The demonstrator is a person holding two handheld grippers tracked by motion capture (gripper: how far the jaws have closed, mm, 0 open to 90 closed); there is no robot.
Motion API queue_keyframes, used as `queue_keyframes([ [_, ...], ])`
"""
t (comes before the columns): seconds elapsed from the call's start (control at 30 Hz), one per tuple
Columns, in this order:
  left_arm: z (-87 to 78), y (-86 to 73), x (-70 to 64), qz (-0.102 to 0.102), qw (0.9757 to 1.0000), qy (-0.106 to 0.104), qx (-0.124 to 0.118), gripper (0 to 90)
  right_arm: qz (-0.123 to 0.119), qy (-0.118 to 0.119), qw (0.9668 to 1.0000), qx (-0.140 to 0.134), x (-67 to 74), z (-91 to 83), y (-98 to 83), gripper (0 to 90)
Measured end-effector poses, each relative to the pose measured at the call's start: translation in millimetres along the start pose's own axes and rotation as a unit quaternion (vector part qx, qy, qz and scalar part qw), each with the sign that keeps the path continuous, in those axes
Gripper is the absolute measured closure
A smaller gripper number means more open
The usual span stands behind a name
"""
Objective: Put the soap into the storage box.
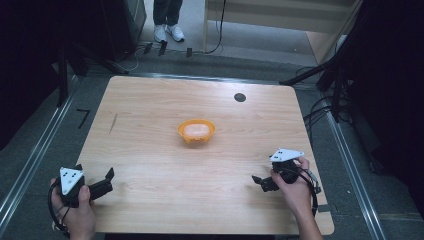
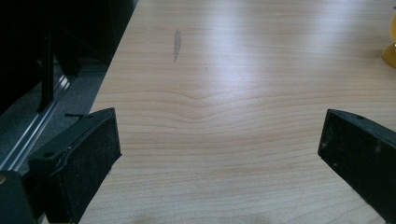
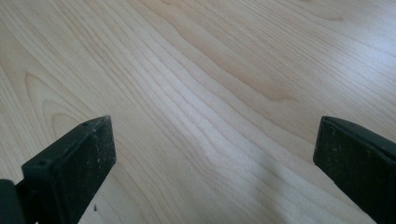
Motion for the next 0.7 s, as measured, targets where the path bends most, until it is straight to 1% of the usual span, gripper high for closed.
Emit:
queue_keyframes([
  [0.1, 0.0, 0.1, -0.1, 0.001, 1.0000, 0.000, 0.001, 0.0, 0.003, -0.006, 0.9999, -0.011, 0.9, -4.1, -6.9, 0.0],
  [0.27, -0.1, 0.1, -0.2, 0.001, 1.0000, 0.000, 0.000, 0.0, 0.017, -0.010, 0.9993, -0.032, 1.4, -10.1, -22.4, 0.0],
  [0.37, -0.1, 0.1, -0.5, 0.003, 1.0000, 0.000, 0.002, 0.0, 0.021, -0.015, 0.9988, -0.041, 1.9, -13.9, -32.1, 0.0],
  [0.47, -0.2, 0.1, -0.5, 0.003, 1.0000, 0.001, 0.002, 0.0, 0.029, -0.016, 0.9981, -0.053, 2.5, -17.2, -41.6, 0.0],
  [0.6, -0.1, 0.1, -0.5, 0.003, 1.0000, 0.001, 0.003, 0.0, 0.035, -0.021, 0.9968, -0.069, 3.4, -23.0, -52.8, 0.0],
  [0.7, -0.1, 0.2, -0.7, 0.004, 1.0000, 0.001, 0.003, 0.0, 0.040, -0.029, 0.9955, -0.081, 4.1, -28.3, -59.3, 0.0],
])
Point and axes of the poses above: each handheld gripper's, and its own axes: z roughly forward along the jaws, y roughly out of its top, x roughly to its left, the point moved 2 cm from there along z, roughly forward along the jaws, and after that the axes turned 13 degrees about y, right-handed, at the moved point
